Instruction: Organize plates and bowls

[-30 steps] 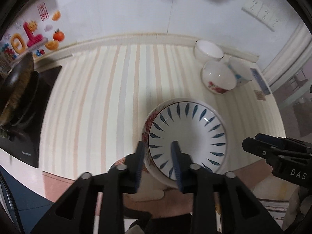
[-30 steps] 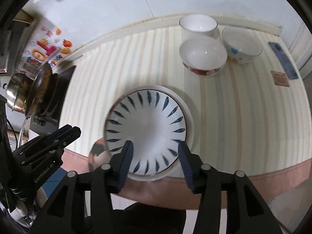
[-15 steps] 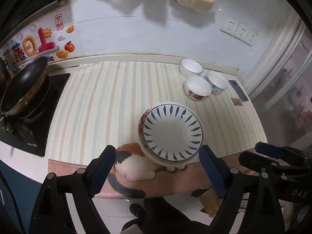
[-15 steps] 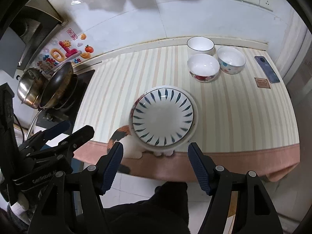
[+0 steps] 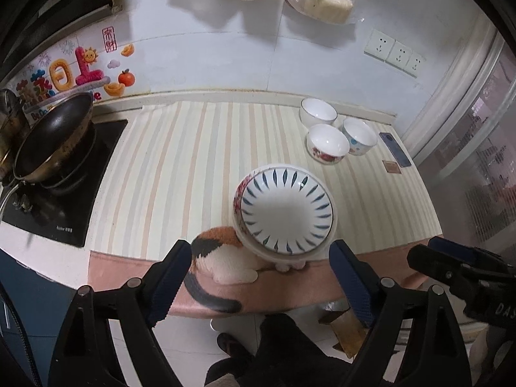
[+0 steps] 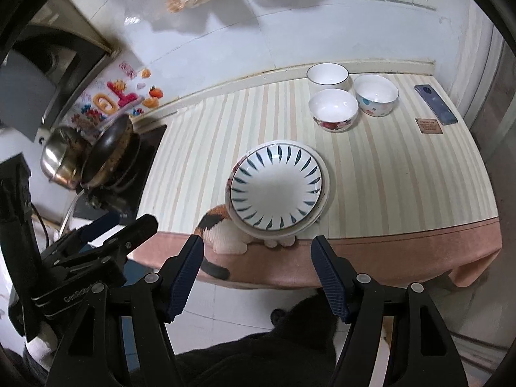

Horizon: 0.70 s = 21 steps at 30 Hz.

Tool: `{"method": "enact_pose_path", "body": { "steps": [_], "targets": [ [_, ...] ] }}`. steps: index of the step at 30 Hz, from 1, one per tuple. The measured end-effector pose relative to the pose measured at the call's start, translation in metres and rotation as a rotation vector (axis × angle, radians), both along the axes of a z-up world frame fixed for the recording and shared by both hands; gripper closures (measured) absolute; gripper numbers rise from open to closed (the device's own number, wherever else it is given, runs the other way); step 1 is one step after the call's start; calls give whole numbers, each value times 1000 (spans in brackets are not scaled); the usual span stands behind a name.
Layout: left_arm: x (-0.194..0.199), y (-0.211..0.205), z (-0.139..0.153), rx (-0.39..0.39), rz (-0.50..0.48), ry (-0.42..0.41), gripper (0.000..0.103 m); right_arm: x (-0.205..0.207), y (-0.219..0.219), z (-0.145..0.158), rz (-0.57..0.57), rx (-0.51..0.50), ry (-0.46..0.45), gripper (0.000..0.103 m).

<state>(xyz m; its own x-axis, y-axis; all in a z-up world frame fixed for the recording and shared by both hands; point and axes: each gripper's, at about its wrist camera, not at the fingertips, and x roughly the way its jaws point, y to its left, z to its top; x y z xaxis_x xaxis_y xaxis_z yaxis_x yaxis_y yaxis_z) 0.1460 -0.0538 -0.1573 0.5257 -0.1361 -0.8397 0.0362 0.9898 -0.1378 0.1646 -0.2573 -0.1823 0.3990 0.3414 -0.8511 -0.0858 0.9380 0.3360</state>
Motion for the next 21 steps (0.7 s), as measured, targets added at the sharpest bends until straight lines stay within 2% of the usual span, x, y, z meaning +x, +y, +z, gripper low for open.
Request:
{"method": "enact_pose_path", "body": {
  "steps": [5,9,14,21],
  "targets": [
    [40,-22,-1,10,0,-29,16,39,-34,-10,-50,18,-1,31],
    [92,-48,-16,14,-11,6,16,97,-78,-36,-107,39,34,31],
    [176,-84,-57,21,-27,114,16,175,-125,-81,-148,72,104,31],
    [274,-123,-119,-31,-35,219,18,285,-155,-161,-72,102,218,33]
  ]
}}
